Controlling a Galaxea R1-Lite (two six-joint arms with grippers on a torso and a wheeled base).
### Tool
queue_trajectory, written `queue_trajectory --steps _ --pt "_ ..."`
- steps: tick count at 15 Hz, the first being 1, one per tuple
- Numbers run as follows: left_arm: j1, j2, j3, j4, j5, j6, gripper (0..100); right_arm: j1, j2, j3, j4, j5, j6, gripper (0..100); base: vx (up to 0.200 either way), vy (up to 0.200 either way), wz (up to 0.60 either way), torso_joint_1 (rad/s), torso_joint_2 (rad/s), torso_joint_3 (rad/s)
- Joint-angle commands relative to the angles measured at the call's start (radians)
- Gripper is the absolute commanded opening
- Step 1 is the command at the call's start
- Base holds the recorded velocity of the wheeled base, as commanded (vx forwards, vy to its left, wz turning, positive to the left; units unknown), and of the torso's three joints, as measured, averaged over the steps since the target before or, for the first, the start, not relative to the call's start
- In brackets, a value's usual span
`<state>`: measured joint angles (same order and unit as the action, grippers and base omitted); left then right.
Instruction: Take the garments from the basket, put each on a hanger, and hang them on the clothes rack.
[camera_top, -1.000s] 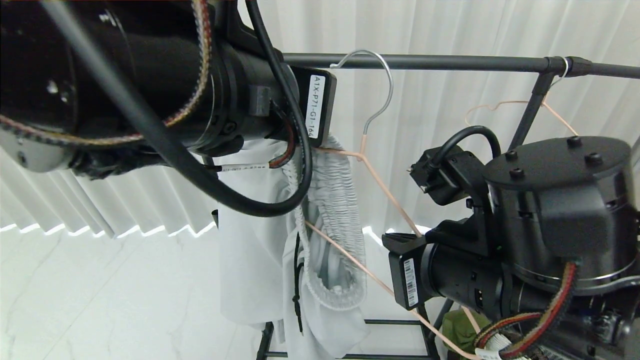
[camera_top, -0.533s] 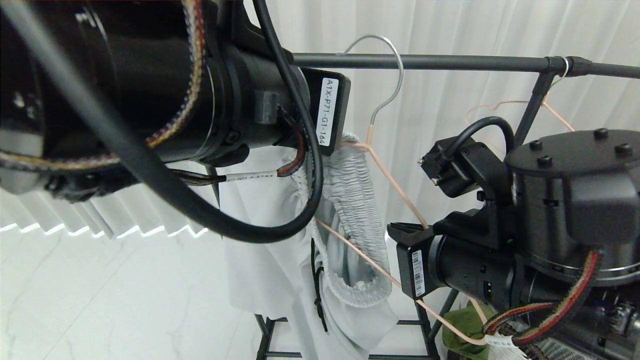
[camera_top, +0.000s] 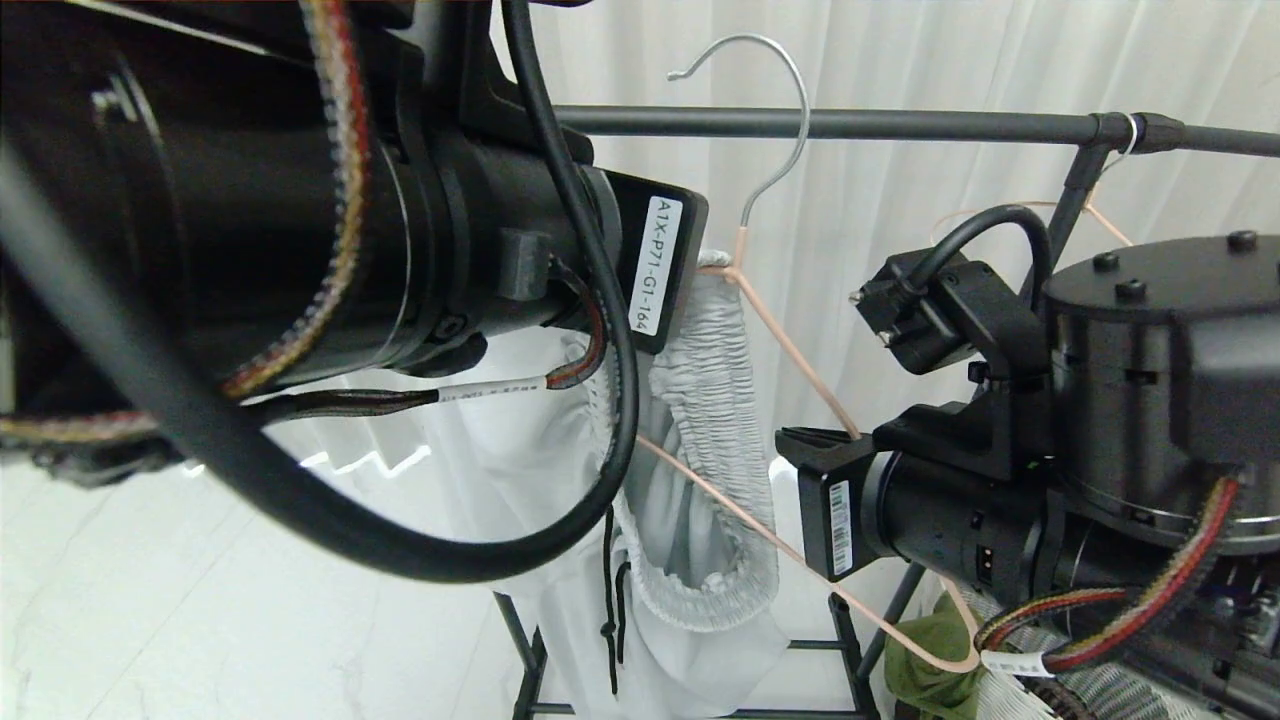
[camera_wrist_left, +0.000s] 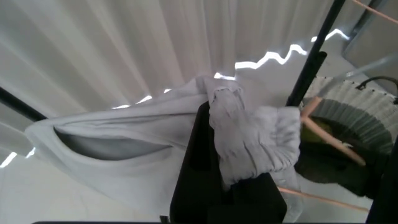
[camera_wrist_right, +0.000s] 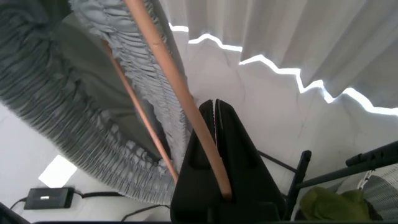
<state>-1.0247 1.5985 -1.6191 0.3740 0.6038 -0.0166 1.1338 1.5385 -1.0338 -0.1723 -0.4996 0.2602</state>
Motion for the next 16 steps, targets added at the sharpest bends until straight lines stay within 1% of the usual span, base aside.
queue_trajectory --steps 1,2,5,8,9,13,15,16 --pt "-0.009 -0.014 0.016 0.002 0.002 0.006 0 -0.002 -0.018 0.0 -0.003 -0.001 -0.001 0 0.0 0.0 0.0 0.0 0.0 0.0" --pt "-0.011 -0.014 0.018 0.002 0.004 0.009 0 -0.002 -0.02 -0.002 -0.003 -0.001 -0.001 0 0.0 0.0 0.0 0.0 0.0 0.0" --pt "-0.034 -0.015 0.035 0.002 0.005 0.063 0 -0.002 -0.024 -0.009 -0.018 -0.002 -0.004 0 0.0 0.0 0.0 0.0 0.0 0.0" --pt "-0.041 -0.015 0.053 0.002 0.004 0.064 0 -0.002 -0.023 -0.011 -0.055 -0.008 -0.033 0 0.0 0.0 0.0 0.0 0.0 0.0" --pt "-0.041 -0.015 0.054 0.002 0.004 0.064 100 -0.002 -0.024 -0.011 -0.065 -0.008 -0.045 0 0.0 0.0 0.0 0.0 0.0 0.0" --pt "-0.041 -0.028 0.056 -0.01 0.004 0.061 100 -0.002 -0.023 -0.009 -0.141 -0.008 -0.111 0 0.0 0.0 0.0 0.0 0.0 0.0" --pt "-0.041 -0.045 0.074 -0.015 0.004 0.063 100 -0.003 -0.024 -0.008 -0.148 -0.013 -0.121 0 0.0 0.0 0.0 0.0 0.0 0.0" --pt "-0.043 -0.084 0.104 -0.014 0.004 0.066 100 -0.02 -0.028 -0.005 -0.148 -0.016 -0.121 0 0.0 0.0 0.0 0.0 0.0 0.0"
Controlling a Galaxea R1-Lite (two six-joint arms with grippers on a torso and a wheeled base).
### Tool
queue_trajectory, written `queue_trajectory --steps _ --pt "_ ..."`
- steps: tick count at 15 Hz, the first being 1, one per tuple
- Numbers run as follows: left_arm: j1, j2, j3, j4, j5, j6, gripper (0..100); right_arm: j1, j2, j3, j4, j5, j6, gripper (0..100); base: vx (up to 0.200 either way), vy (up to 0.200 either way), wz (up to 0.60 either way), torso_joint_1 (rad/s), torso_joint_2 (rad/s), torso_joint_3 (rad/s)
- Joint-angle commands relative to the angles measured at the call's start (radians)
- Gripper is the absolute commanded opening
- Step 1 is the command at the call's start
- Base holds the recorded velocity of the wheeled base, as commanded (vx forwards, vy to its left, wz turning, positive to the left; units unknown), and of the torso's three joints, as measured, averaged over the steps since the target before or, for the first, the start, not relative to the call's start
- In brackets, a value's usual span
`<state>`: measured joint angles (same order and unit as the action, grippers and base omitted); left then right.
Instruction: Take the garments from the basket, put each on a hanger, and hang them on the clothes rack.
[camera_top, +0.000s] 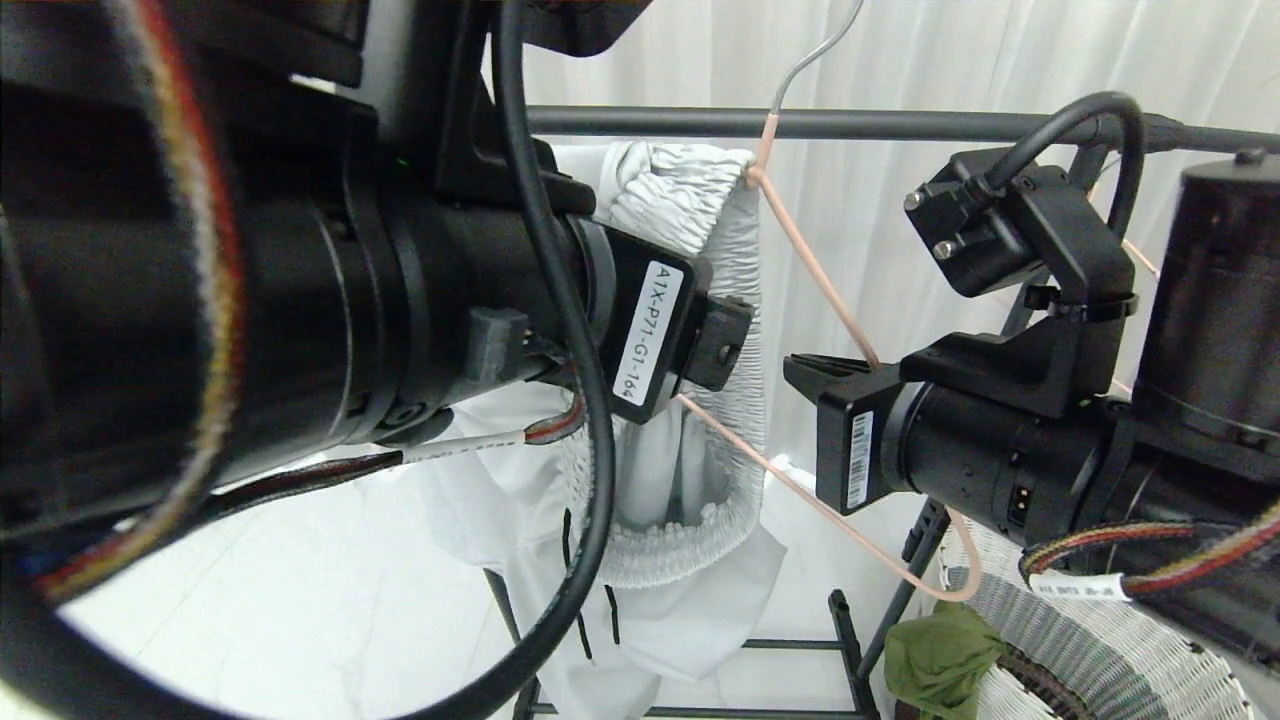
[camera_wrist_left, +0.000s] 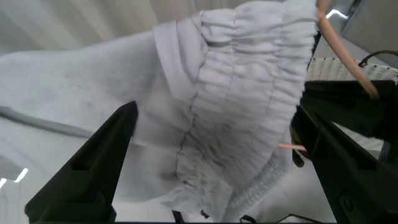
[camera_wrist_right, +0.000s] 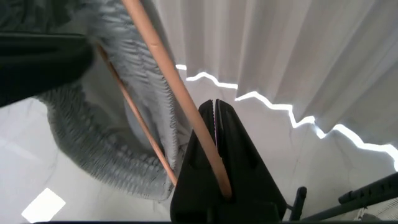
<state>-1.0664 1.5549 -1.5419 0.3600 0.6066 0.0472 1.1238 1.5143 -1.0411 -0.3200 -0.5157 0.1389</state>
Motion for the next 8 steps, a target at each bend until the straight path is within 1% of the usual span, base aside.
queue_trajectory --steps 1,2,3,5,7,8 --pt "-0.009 -0.078 0.055 0.0 0.001 0.016 100 -0.027 -0.009 0.007 0.002 0.0 -0.002 0 0.0 0.0 0.0 0.0 0.0 0.0" --pt "-0.01 -0.128 0.097 0.0 -0.001 0.066 100 -0.045 -0.016 0.015 0.004 0.003 -0.005 0 0.0 0.0 0.0 0.0 0.0 0.0" --pt "-0.01 -0.182 0.137 0.0 -0.005 0.145 100 -0.059 -0.026 0.023 0.007 0.01 -0.013 0 0.0 0.0 0.0 0.0 0.0 0.0" --pt "0.006 -0.26 0.181 -0.001 -0.025 0.264 100 -0.072 -0.042 0.036 0.01 0.016 -0.047 0 0.0 0.0 0.0 0.0 0.0 0.0" --pt "0.066 -0.283 0.174 -0.004 -0.093 0.352 100 -0.072 -0.06 0.041 0.048 0.017 -0.062 0 0.0 0.0 0.0 0.0 0.0 0.0" --pt "0.108 -0.283 0.158 -0.027 -0.134 0.422 100 -0.068 -0.072 0.039 0.085 0.02 -0.07 0 0.0 0.0 0.0 0.0 0.0 0.0"
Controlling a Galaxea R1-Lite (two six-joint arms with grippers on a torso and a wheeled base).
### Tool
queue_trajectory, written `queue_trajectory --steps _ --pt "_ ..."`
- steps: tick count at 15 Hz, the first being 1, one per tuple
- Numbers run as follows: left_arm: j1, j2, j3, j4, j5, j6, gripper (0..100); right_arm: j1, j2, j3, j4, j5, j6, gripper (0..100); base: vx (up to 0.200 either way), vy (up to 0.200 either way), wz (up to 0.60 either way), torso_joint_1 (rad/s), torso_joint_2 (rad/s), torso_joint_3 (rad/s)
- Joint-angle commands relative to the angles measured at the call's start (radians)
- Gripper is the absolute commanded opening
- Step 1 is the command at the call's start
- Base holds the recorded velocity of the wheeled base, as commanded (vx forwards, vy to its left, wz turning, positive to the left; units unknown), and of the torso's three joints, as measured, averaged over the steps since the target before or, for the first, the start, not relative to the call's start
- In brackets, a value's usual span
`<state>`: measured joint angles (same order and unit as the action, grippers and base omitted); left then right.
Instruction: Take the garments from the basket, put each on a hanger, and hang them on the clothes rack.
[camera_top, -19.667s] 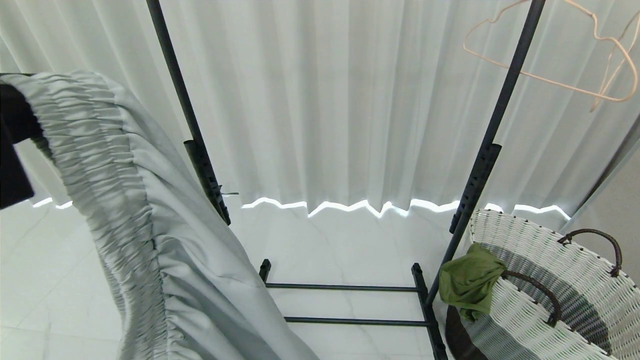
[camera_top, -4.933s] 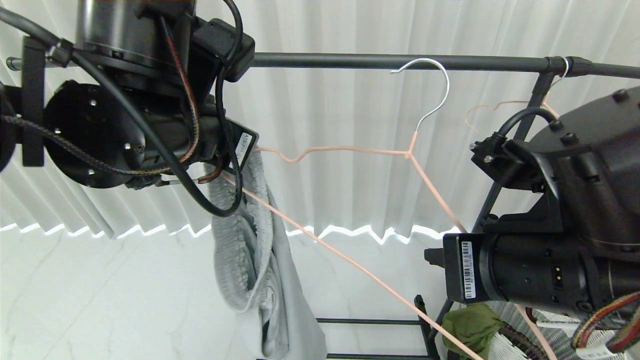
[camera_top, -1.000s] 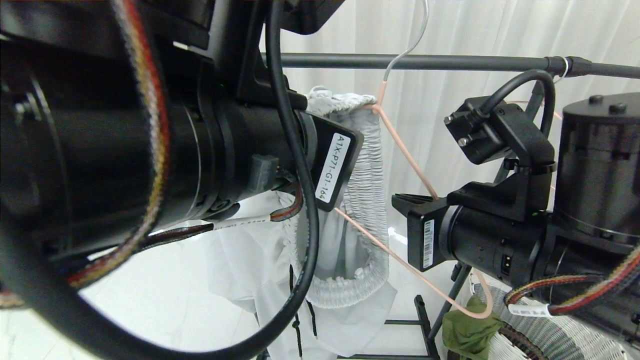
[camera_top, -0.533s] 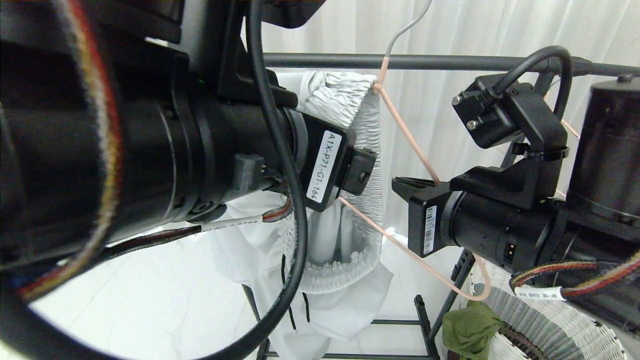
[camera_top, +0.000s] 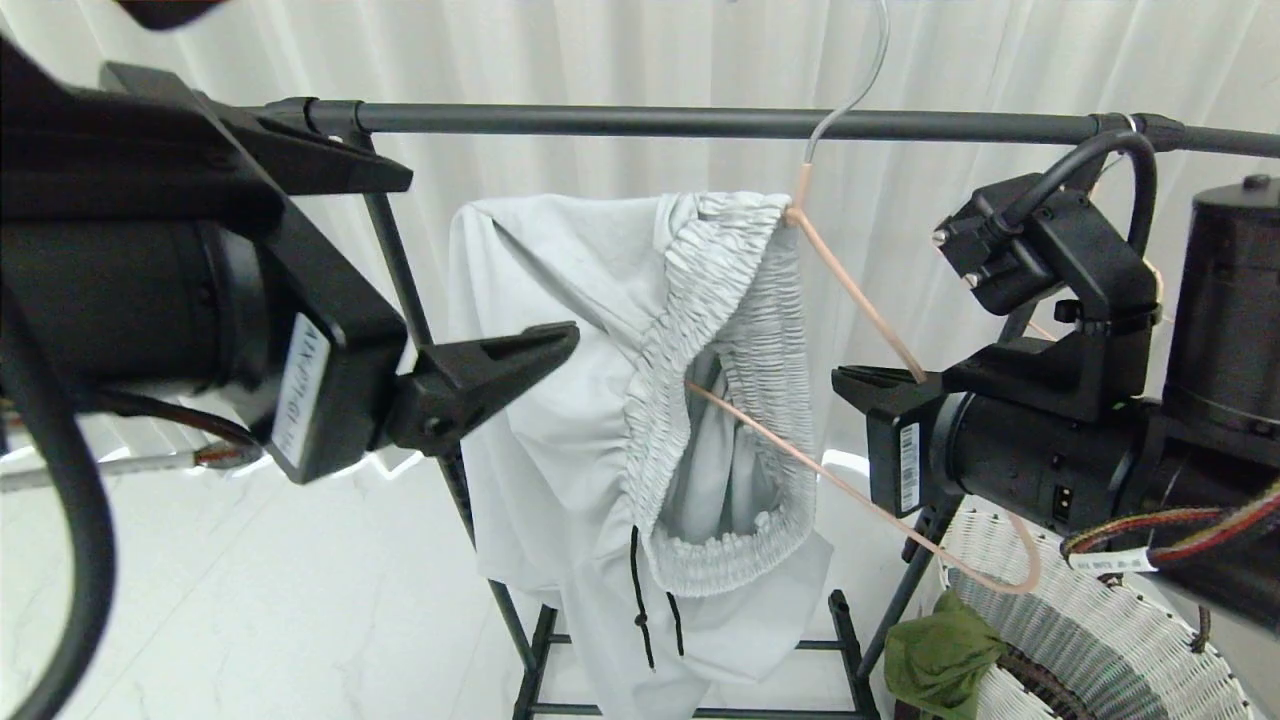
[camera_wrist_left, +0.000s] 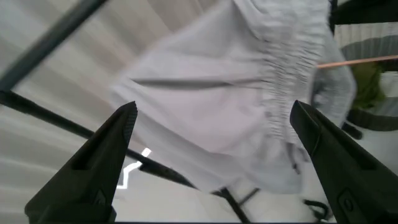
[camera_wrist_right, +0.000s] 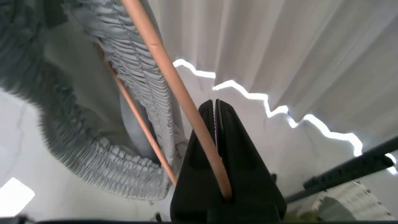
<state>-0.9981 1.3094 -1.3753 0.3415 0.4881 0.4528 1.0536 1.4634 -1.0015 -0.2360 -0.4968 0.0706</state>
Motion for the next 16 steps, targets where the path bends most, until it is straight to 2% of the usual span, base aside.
queue_trajectory --steps 1,2,4,9,15,16 --pt "0.068 -0.035 -0.013 -0.039 -0.052 0.073 100 0.005 -0.029 -0.002 0.02 0.003 -0.006 0 0.0 0.0 0.0 0.0 0.0 0.0" --pt "0.111 -0.027 -0.007 -0.102 -0.123 0.165 100 0.019 -0.038 -0.005 0.033 0.011 -0.006 0 0.0 0.0 0.0 0.0 0.0 0.0" --pt "0.144 -0.01 0.021 -0.133 -0.224 0.25 100 0.052 -0.04 -0.003 0.04 0.012 -0.008 0 0.0 0.0 0.0 0.0 0.0 0.0" --pt "0.151 0.042 0.047 -0.134 -0.243 0.253 100 0.126 -0.035 0.0 0.038 0.015 -0.088 0 0.0 0.0 0.0 0.0 0.0 0.0" --pt "0.185 0.074 0.061 -0.134 -0.243 0.25 100 0.144 -0.04 0.003 0.032 0.038 -0.138 0 0.0 0.0 0.0 0.0 0.0 0.0" --pt "0.185 0.074 0.061 -0.134 -0.243 0.25 0 0.144 -0.04 0.003 0.03 0.046 -0.144 0 0.0 0.0 0.0 0.0 0.0 0.0"
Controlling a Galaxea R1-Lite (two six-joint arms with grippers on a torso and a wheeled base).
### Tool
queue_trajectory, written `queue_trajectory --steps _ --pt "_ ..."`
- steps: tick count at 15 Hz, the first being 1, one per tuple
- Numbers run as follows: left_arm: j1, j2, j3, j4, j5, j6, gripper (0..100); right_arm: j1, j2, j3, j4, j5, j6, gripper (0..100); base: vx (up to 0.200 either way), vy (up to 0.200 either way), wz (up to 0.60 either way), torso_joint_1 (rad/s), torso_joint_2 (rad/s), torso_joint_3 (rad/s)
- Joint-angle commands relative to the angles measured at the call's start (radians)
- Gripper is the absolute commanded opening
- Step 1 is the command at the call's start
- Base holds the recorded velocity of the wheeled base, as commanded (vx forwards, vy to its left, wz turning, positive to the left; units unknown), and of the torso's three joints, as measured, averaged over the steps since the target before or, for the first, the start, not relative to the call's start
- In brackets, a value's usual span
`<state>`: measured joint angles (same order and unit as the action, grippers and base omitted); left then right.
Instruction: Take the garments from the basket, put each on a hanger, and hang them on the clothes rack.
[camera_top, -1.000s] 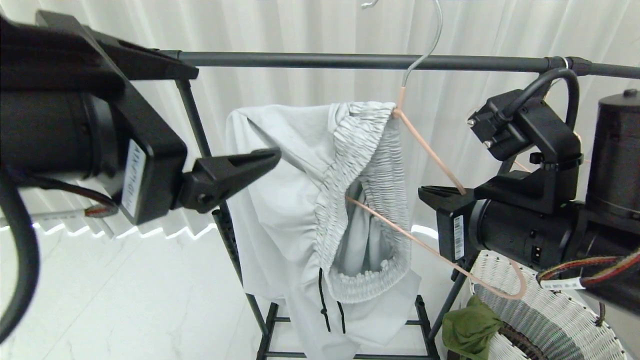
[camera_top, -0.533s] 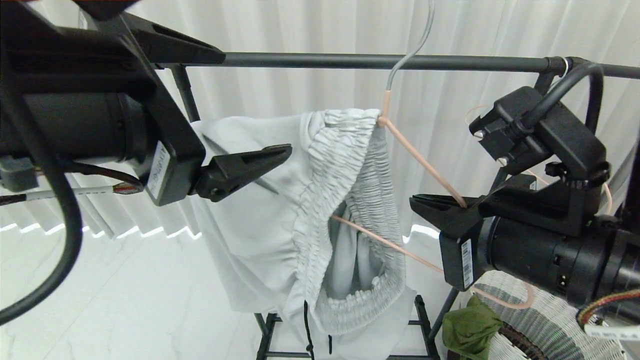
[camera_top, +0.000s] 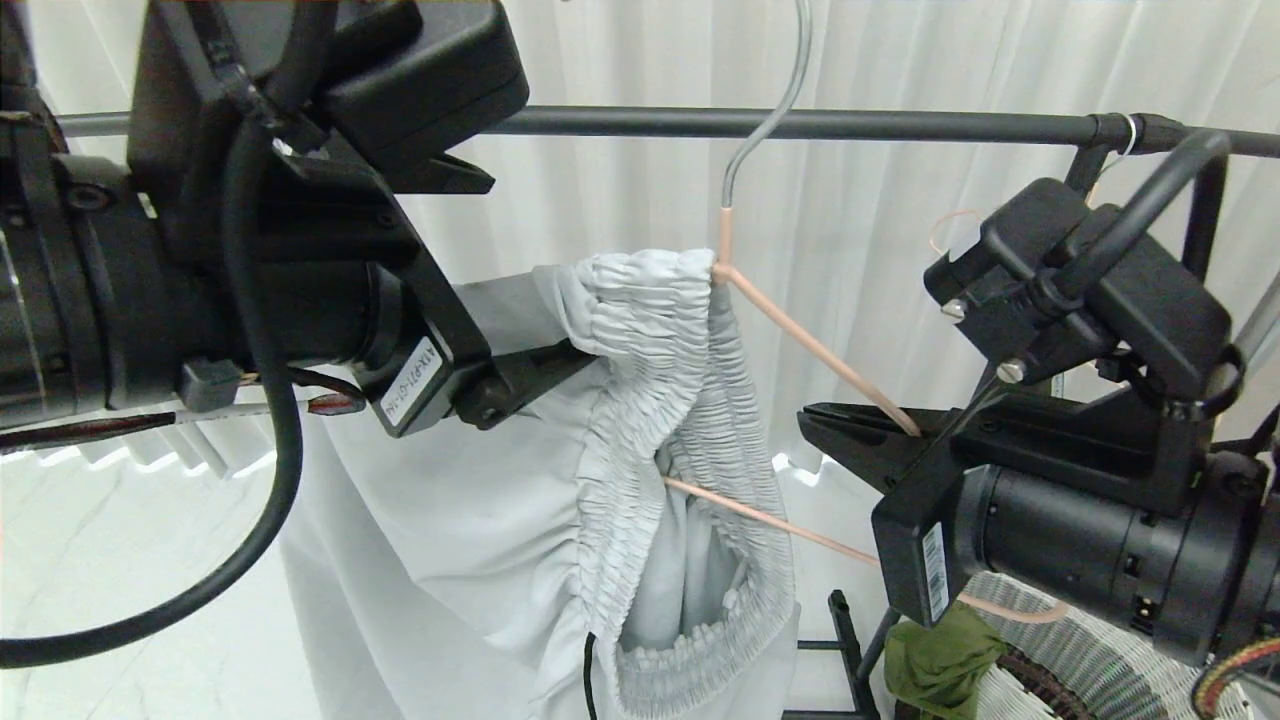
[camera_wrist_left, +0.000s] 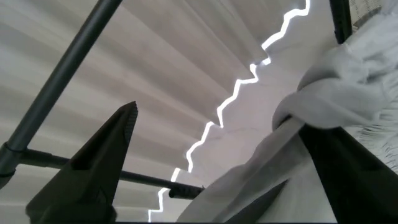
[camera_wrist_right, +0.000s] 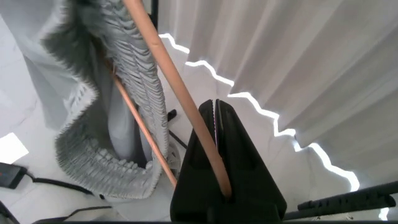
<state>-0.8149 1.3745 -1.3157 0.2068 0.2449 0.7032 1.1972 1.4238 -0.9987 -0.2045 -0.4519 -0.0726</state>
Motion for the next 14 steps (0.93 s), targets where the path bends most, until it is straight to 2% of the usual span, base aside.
queue_trajectory --steps 1,9,10,13,14 --pt "0.002 0.011 0.0 0.0 0.001 -0.001 0 0.001 0.0 0.0 -0.001 0.007 -0.004 0 0.0 0.0 0.0 0.0 0.0 0.0" --pt "0.003 0.009 0.016 -0.009 -0.001 -0.007 0 0.001 -0.002 0.0 -0.001 0.016 -0.003 0 0.0 0.0 0.0 0.0 0.0 0.0" --pt "0.003 0.011 0.033 -0.04 -0.001 -0.005 0 0.001 -0.002 -0.001 -0.001 0.016 -0.003 100 0.0 0.0 0.0 0.0 0.0 0.0" --pt "0.022 0.002 0.147 -0.221 0.005 0.007 0 -0.011 -0.022 0.008 0.004 0.009 -0.006 100 0.0 0.0 0.0 0.0 0.0 0.0" --pt "0.023 0.0 0.156 -0.231 0.007 0.007 0 -0.016 -0.025 0.011 0.002 0.009 -0.006 100 0.0 0.0 0.0 0.0 0.0 0.0"
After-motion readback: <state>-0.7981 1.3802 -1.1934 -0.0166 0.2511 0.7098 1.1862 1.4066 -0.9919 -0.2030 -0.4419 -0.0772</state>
